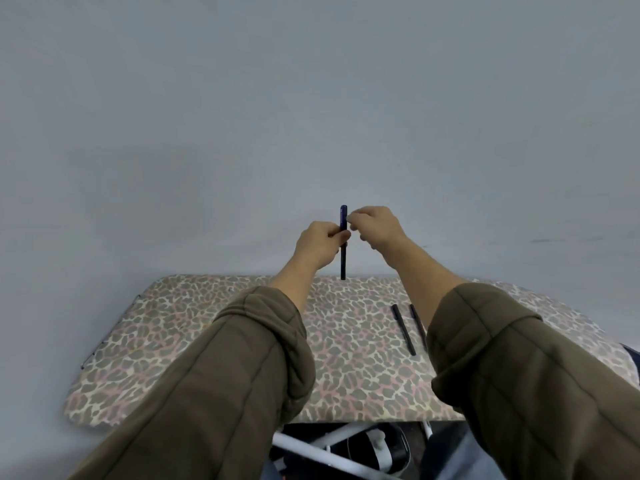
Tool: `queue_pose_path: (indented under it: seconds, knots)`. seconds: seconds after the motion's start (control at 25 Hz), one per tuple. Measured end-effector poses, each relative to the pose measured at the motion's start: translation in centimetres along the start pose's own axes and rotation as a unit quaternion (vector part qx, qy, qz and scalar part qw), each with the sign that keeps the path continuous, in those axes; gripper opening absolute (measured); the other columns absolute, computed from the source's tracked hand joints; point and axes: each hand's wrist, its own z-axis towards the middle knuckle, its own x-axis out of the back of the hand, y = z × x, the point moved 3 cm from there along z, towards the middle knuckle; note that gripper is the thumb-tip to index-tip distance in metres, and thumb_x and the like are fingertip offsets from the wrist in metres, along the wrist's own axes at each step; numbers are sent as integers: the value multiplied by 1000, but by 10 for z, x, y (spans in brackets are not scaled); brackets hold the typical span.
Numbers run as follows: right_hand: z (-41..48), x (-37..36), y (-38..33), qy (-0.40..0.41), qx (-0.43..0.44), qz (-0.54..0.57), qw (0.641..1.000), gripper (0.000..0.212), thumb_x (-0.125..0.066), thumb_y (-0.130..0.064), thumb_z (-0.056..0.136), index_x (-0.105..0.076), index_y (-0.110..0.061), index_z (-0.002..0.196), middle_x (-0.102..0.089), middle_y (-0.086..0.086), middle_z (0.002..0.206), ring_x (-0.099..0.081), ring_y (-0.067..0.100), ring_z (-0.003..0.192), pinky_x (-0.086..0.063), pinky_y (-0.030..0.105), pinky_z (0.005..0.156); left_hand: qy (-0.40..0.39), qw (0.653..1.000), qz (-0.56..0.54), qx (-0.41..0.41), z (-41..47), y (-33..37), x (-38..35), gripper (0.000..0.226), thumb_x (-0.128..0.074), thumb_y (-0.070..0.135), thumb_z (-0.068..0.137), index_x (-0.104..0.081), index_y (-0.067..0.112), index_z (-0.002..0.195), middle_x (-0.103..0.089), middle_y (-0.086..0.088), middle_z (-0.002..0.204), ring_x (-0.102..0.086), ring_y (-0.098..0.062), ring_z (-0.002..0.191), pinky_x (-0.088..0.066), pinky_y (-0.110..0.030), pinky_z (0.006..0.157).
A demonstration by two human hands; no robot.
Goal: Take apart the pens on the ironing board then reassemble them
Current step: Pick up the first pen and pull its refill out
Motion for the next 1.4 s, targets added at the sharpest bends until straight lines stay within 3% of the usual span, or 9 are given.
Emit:
queue_pose_path:
  seconds: [0.2,0.36,0.56,0.72,0.84,0.92,1.12,1.32,1.4]
  knots:
    - [-2,-2,-21,-5,35,30,999,29,-60,-18,98,-66,9,92,-64,13,82,-56,24,74,-50,35,70,-36,999,-27,-18,-11,18,4,29,-52,37,106,-68,16,94,-77,2,99,-67,-20,101,-48,-36,83]
    - [-2,-2,-24,22,63,-5,998,25,-59,-20,101,-69,1,94,-76,8,94,-64,21,81,-53,35,75,-41,998,-31,-24,-13,19,8,33,-49,36,108,-70,13,116,-80,4,96,-70,-16,103,-50,-39,87]
    - [2,-3,-35,45,72,-77,993,31,-52,-23,104,-49,-16,74,-57,-2,74,-50,17,64,-40,31,60,2,998,10,-68,-15,23,14,30,-46,29,107,-73,18,103,-79,10,86,-69,-15,99,-52,-35,87]
    - [7,-3,-45,86,68,-33,993,23,-39,-28,108,-53,-9,106,-70,6,88,-65,22,81,-50,38,73,21,993,60,-103,-15,19,6,24,-46,22,105,-70,17,101,-79,10,90,-70,-16,93,-55,-35,77]
    - [17,-2,-53,86,72,-9,994,28,-39,-31,106,-54,-9,113,-75,5,94,-67,20,87,-51,38,79,54,993,34,-104,-14,15,1,23,-48,24,106,-68,16,100,-79,8,91,-70,-16,95,-53,-34,81]
    - [27,6,-48,91,63,15,994,30,-40,-32,106,-56,-7,111,-68,3,101,-59,23,89,-48,39,79,41,995,35,-79,-8,7,3,23,-48,26,106,-66,16,96,-79,7,95,-70,-17,98,-53,-35,85]
    - [39,7,0,58,11,-50,997,26,-56,-25,104,-66,-5,93,-60,7,83,-50,24,74,-39,30,62,57,996,49,-42,3,-21,8,26,-51,30,106,-70,14,101,-77,4,103,-67,-18,97,-51,-34,84]
    - [43,-11,64,10,-108,-189,976,28,-76,-27,93,-74,-1,105,-75,15,96,-63,23,77,-61,38,78,52,996,74,-15,9,-47,-6,27,-54,35,105,-62,17,86,-55,5,69,-49,-13,62,-35,-30,56]
    - [43,-19,83,-26,-151,-243,958,27,-78,-30,91,-69,-5,91,-72,9,80,-63,19,65,-55,31,58,45,996,72,-6,12,-57,-12,28,-55,35,105,-61,16,85,-50,5,65,-46,-13,58,-33,-30,55]
